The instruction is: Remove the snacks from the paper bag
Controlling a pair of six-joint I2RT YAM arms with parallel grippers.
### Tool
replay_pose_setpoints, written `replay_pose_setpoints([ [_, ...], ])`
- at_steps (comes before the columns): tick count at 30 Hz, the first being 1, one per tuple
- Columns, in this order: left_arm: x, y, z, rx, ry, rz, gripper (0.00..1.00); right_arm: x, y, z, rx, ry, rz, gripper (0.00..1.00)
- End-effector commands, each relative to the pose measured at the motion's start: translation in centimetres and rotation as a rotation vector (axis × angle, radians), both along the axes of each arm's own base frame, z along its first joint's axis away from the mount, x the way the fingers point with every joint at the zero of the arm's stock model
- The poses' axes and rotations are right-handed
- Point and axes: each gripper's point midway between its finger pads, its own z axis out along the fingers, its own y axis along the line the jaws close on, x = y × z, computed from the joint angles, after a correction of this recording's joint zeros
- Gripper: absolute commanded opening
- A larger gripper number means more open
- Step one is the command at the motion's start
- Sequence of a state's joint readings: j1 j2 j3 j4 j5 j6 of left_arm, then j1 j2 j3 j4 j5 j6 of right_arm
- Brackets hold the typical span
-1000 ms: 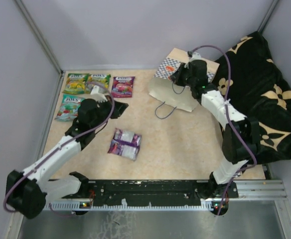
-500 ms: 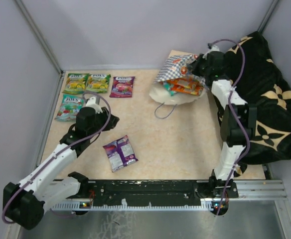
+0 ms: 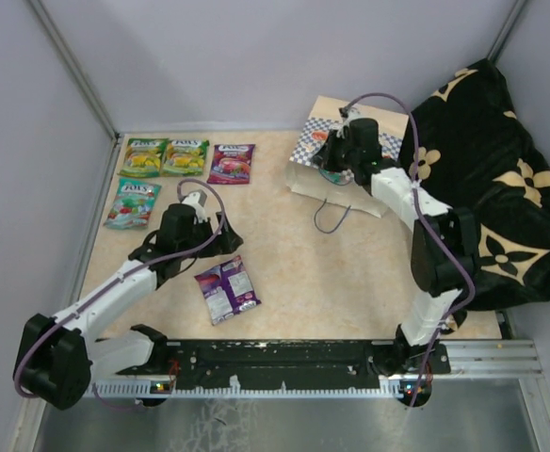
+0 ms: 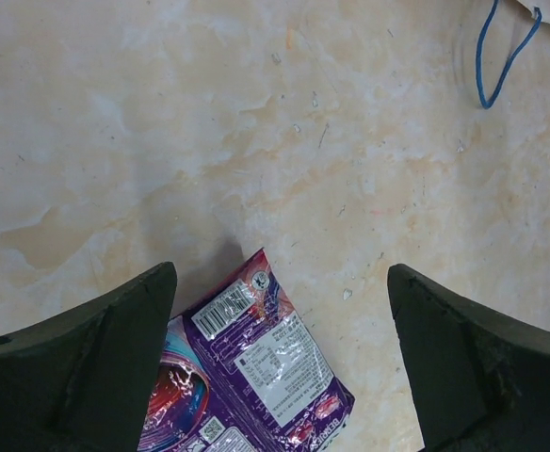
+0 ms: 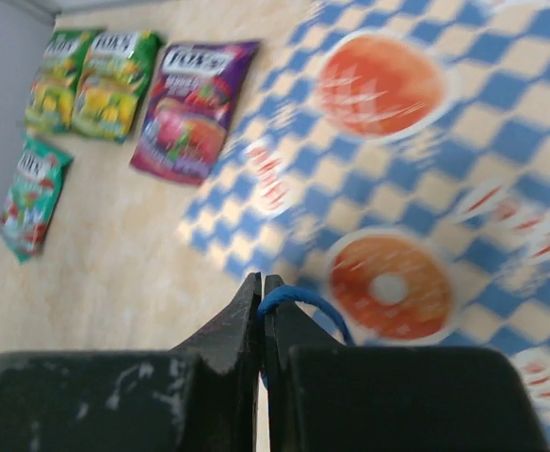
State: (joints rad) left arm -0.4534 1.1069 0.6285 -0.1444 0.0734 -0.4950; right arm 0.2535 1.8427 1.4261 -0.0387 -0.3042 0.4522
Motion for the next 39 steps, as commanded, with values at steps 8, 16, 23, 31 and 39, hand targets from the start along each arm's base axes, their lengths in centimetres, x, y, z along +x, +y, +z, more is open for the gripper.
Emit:
replay_pose_setpoints([
  [8,-3.3,1.3,-3.5,0.018,0.086,-0.008,1.0,-11.8,8.8,10.1,0.027,-0.28,0.134,0.0],
  [16,-2.7,1.4,-4.2,0.043,0.106,0.01,1.0,-10.1,9.7,9.4,-0.135,-0.367,0.083,0.0],
  [23,-1.5,0.9,-7.5,0.164,0.176,0.027,0.98,-2.4,2.5,10.9,-0.028,-0.332,-0.019,0.0],
  [31,0.5,0.8,-8.6,0.267,0.177,0.039,0.91,2.9,-0.8,10.4,-0.028,-0.291,-0.033,0.0],
  [39,0.6,-0.6,-10.5,0.261,0.236,-0.032,0.57,4.1,-1.7,9.7,-0.022,-0.27,-0.02,0.0],
])
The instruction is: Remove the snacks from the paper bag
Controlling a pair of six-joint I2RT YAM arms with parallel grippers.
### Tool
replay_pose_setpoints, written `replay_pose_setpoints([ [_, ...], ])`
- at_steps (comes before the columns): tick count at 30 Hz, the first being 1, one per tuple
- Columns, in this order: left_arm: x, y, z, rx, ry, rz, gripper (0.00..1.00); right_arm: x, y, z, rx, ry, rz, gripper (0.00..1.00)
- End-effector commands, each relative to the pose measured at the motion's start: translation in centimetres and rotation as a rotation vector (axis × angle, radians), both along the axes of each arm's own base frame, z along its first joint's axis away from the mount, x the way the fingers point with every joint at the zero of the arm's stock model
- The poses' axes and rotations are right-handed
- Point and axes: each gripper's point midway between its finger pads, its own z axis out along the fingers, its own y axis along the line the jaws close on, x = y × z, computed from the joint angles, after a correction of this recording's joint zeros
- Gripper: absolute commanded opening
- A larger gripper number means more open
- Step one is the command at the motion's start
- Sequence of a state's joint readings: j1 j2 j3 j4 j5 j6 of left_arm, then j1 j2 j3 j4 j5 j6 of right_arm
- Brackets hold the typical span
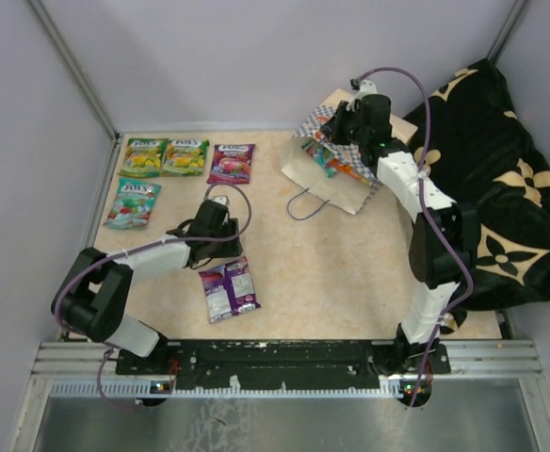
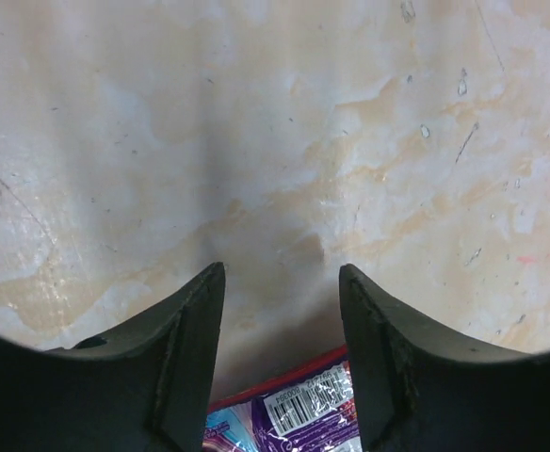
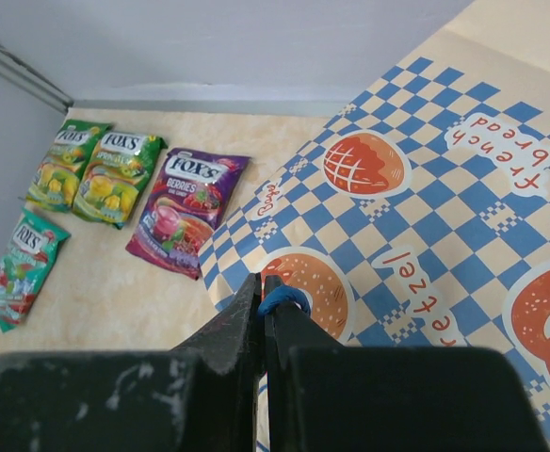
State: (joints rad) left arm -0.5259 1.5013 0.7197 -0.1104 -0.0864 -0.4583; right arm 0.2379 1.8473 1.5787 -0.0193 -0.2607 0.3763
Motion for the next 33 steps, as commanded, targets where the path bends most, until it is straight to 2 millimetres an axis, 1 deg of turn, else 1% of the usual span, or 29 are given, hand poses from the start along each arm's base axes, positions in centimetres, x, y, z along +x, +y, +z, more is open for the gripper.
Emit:
replay_pose_setpoints([
  [1,-1.3,-0.4,-1.8,-0.001,0.074,-0.052,0.55,0.7,-0.7,2.9,0.012,-0.068,0.011,0.0],
  [2,-1.4,-0.7,-1.7,-0.01,0.078,-0.062,0.55,0.6,-0.8,2.8,0.013,-0.068,0.01,0.0],
  [3,-1.5,-0.9,-1.6,-0.019,0.082,-0.077,0.58,0.5,-0.9,3.0,0.014,-0.072,0.009,0.0],
  [5,-1.4,-1.3,-1.1,-0.032,0.081,-0.099,0.69,0.2,-1.1,3.1,0.018,-0.074,0.008,0.0],
  [7,-1.5,-1.7,-0.7,-0.045,0.077,-0.12,0.79,0.0,-1.2,3.2,0.026,-0.077,0.008,0.08],
  [8,-1.5,-1.9,-0.5,-0.055,0.076,-0.131,0.82,-0.3,-1.2,3.4,0.032,-0.081,0.013,0.12],
  [10,-1.4,-2.4,0.1,-0.08,0.063,-0.156,0.85,-0.5,-1.3,3.5,0.037,-0.086,0.016,0.18],
  [12,-1.5,-2.9,0.2,-0.094,0.067,-0.189,0.85,-0.8,-1.3,3.6,0.044,-0.088,0.022,0.22],
  [14,-1.9,-3.2,-0.1,-0.095,0.096,-0.227,0.8,-1.2,-1.3,3.7,0.053,-0.089,0.027,0.29],
  [16,-2.2,-3.4,-0.3,-0.09,0.123,-0.255,0.73,-1.6,-1.6,4.0,0.059,-0.097,0.028,0.4],
  [17,-2.5,-3.4,-0.5,-0.088,0.137,-0.269,0.69,-1.8,-1.7,4.0,0.063,-0.099,0.028,0.49],
  [20,-3.3,-3.7,-0.7,-0.097,0.17,-0.319,0.56,-2.3,-2.2,4.6,0.072,-0.112,0.028,0.71],
  [22,-4.0,-3.8,-0.9,-0.099,0.19,-0.344,0.51,-2.6,-2.4,5.0,0.074,-0.119,0.03,0.81],
  [24,-4.2,-3.6,-1.0,-0.091,0.201,-0.35,0.45,-2.8,-2.6,5.4,0.078,-0.125,0.031,0.98],
  [28,-4.5,-3.2,-1.4,-0.073,0.214,-0.346,0.38,-3.3,-2.5,6.2,0.087,-0.137,0.044,0.99],
  [29,-4.6,-3.1,-1.4,-0.072,0.215,-0.345,0.35,-3.4,-2.6,6.3,0.088,-0.139,0.045,0.99],
  [30,-4.5,-3.1,-1.4,-0.073,0.214,-0.345,0.3,-3.4,-2.6,6.1,0.087,-0.134,0.044,0.99],
  [32,-4.6,-3.2,-1.3,-0.079,0.213,-0.346,0.19,-4.2,-2.7,7.6,0.093,-0.165,0.045,0.99],
  [33,-4.5,-3.2,-1.2,-0.081,0.21,-0.346,0.13,-4.4,-2.7,7.8,0.094,-0.169,0.046,0.99],
])
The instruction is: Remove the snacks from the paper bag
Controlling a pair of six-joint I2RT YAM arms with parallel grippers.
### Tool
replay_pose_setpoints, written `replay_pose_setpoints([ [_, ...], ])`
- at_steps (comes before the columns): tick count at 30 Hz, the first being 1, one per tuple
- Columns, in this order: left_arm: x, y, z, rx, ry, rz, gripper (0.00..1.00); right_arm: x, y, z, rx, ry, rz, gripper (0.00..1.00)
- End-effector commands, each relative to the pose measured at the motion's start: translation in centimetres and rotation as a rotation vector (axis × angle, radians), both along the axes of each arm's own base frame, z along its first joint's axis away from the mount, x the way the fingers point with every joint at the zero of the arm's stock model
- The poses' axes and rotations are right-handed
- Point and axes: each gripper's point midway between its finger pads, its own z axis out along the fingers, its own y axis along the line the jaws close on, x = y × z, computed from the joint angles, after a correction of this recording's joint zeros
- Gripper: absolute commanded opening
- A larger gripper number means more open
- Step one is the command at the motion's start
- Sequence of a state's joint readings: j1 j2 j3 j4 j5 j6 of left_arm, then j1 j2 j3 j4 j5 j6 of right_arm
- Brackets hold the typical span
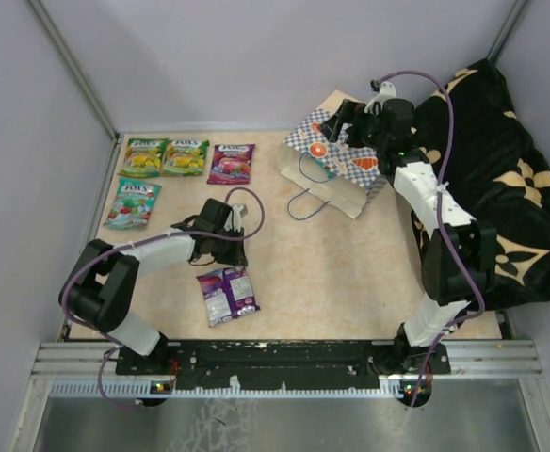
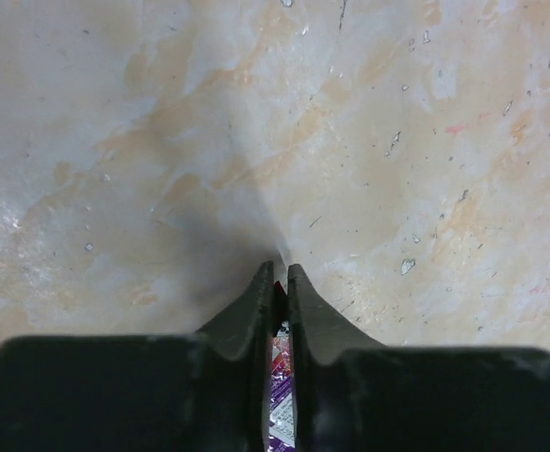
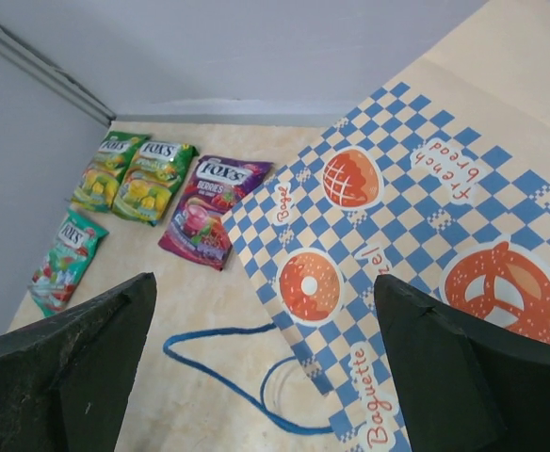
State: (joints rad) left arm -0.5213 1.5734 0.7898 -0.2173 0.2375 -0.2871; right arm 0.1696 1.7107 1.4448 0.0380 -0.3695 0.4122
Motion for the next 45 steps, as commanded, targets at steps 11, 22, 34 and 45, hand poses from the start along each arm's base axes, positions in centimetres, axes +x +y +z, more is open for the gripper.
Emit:
replay_pose_setpoints([
  [11,4.5,-0.3,4.8,0.038,-0.154,0.038,0.0,-4.3,-1.4,8.0,0.063,-0.191,-0.041,0.99],
  [22,16.3,4.0,18.2,0.382,-0.657,0.177,0.0,-5.8,1.4,7.3,0.071,-0.175,0.006,0.99],
  [34,12.0,-2.4,15.8,0.43,-0.715,-0.215,0.0,-6.3,1.6,6.2,0.053,-0.159,0.008,0.99],
  [45,5.9,-5.6,14.9,0.126,-0.534,-0.139,1.0,-5.9,2.2,4.6,0.067,-0.123,0.021,0.99],
])
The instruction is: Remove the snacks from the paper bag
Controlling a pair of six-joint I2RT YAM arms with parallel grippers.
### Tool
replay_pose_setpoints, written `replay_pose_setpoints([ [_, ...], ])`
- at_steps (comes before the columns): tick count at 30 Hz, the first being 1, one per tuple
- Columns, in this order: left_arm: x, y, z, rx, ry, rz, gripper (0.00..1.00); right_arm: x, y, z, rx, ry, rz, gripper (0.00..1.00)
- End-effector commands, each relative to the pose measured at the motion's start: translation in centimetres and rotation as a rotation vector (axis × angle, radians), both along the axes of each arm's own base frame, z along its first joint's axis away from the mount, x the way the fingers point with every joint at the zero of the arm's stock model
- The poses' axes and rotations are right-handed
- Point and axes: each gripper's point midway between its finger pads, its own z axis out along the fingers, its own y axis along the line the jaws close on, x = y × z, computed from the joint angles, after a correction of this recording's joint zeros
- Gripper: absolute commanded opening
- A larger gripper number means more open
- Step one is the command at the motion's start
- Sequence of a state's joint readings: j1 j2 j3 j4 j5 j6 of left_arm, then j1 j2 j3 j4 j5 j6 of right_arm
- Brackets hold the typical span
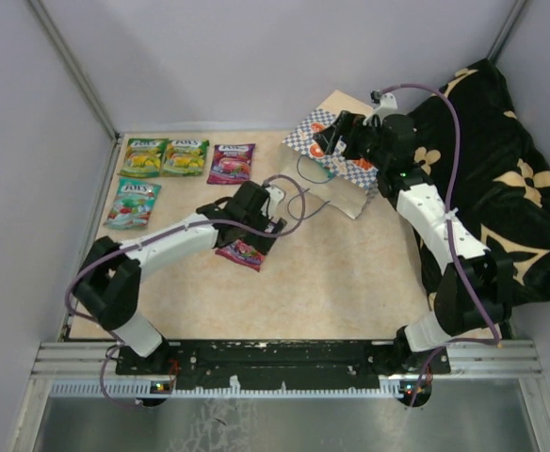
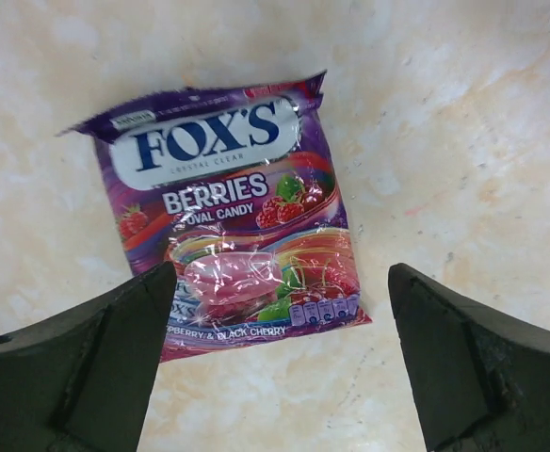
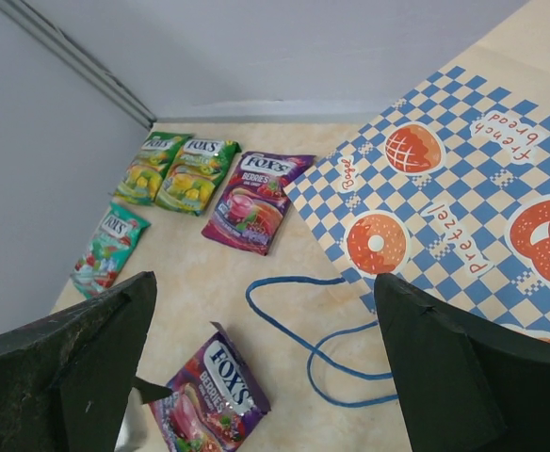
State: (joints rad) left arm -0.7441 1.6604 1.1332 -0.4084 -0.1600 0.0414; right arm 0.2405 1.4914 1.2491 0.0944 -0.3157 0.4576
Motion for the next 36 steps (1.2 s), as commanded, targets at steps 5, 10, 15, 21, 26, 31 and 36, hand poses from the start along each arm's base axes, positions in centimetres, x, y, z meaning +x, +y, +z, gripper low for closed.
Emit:
replay_pose_setpoints([
  [5,1.0,-1.3,14.0,-0.504,-0.215,0.112,1.0,-0.3,0.2,2.4,0.013,-0.069,-0.005,0.99],
  [10,0.6,0.0,5.4,-0.416,0.019,0.272,0.91,-0.7,0.4,2.4,0.005,-0.068,0.001,0.99],
  [15,0.4,1.3,-0.6,-0.472,0.104,0.376,0.94,-0.9,0.4,2.2,-0.001,-0.064,0.007,0.99],
  [21,2.7,2.9,-3.2,-0.468,0.088,0.447,0.95,-1.3,0.3,2.7,-0.003,-0.065,0.004,0.99],
  [26,4.4,4.5,-5.2,-0.384,0.059,0.523,0.95,-1.5,0.1,3.0,-0.01,-0.066,-0.007,0.99],
  [31,6.1,7.8,-7.3,-0.288,0.021,0.715,0.96,-1.4,0.8,2.6,-0.009,-0.055,0.004,0.99],
  [36,7.2,11.4,-8.2,-0.18,-0.041,0.977,0.99,-1.1,1.7,2.5,-0.012,-0.049,0.021,0.99],
])
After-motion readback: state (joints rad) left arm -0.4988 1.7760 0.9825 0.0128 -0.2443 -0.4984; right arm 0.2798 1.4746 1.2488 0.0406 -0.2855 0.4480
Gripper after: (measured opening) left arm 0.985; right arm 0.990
